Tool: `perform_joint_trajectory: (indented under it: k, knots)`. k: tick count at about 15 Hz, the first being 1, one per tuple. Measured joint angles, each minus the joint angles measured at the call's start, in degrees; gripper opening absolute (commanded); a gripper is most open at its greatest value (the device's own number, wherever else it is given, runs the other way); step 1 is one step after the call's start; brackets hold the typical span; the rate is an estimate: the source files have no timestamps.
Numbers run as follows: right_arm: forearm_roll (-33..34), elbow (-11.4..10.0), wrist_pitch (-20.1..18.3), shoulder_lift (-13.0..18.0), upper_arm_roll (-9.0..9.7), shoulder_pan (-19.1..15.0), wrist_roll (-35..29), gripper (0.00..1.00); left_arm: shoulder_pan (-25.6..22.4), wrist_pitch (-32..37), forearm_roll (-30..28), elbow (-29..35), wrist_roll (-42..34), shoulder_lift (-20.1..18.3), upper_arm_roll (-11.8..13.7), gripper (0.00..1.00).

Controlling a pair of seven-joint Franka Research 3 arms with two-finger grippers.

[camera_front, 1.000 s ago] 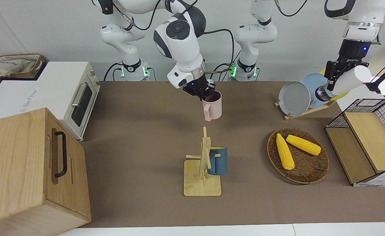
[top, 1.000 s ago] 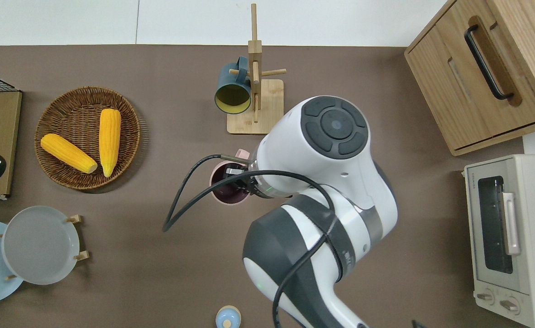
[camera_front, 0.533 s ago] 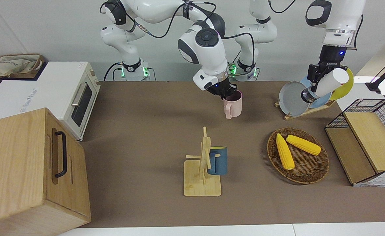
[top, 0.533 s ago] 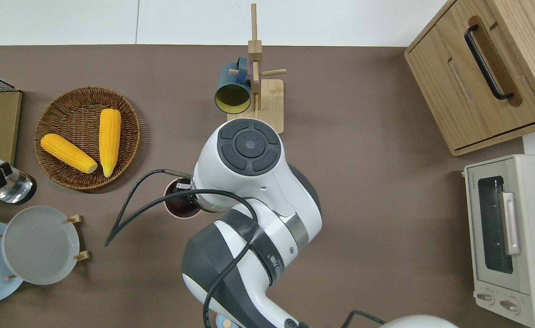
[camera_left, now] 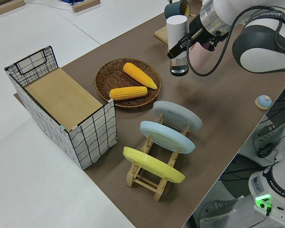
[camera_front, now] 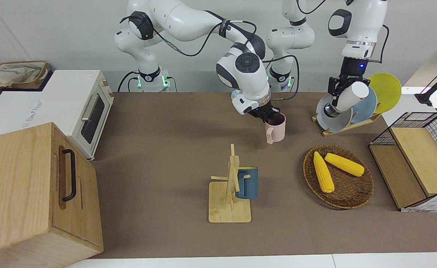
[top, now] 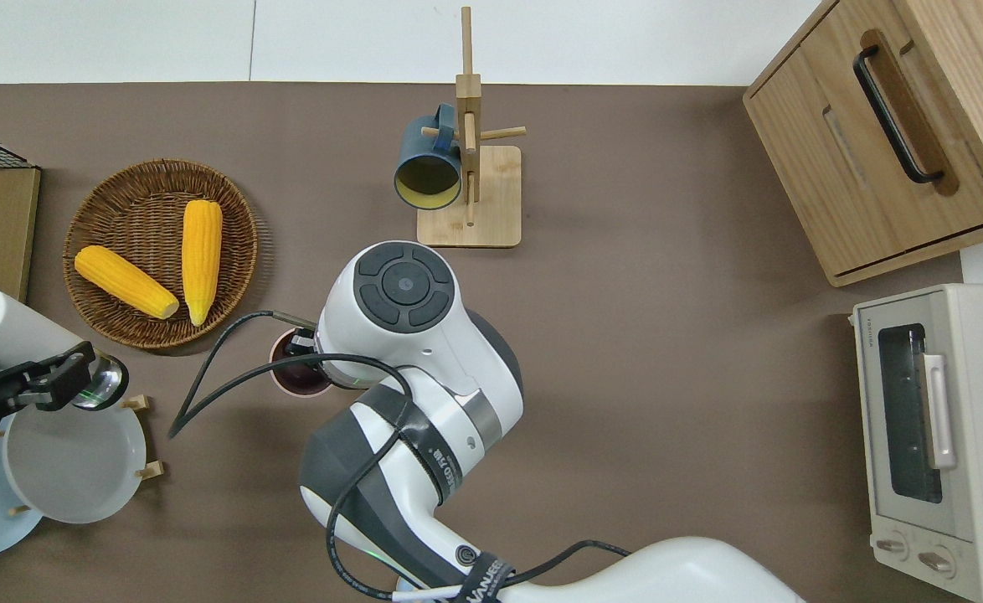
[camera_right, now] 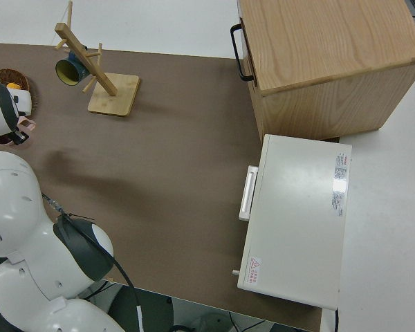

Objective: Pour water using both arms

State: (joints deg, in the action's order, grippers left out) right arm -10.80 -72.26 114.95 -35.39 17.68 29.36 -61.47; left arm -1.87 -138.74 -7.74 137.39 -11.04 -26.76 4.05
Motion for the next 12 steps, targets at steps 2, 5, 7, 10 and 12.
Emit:
perform_joint_trajectory:
  k: [2,5,7,10,12]
  knots:
    - [0.0,0.1,1.0,-1.2,0.22,0.8,-0.7,0.000,0.1,-0.2,0.0,2.0,0.0,-1.0,-0.3,0.00]
    - [0.0,0.2,1.9,-2.2,0.96,1.4,-1.8,0.000,0.2,-0.4,0.0,4.0,0.0,-2.0,-0.5,0.00]
    - [0.0,0.2,2.3,-3.0,1.37,1.4,-2.2,0.000,0.2,-0.4,-0.1,4.9,0.0,-2.2,-0.5,0.00]
    - [0.6,0.2,3.8,-4.9,1.59,2.1,-2.8,0.000,0.2,-0.5,-0.2,6.1,0.0,-2.7,-0.5,0.00]
    - [1.3,0.2,6.1,-6.5,1.70,2.7,-3.8,0.000,0.2,-0.7,-0.4,6.5,0.1,-2.8,-0.5,0.00]
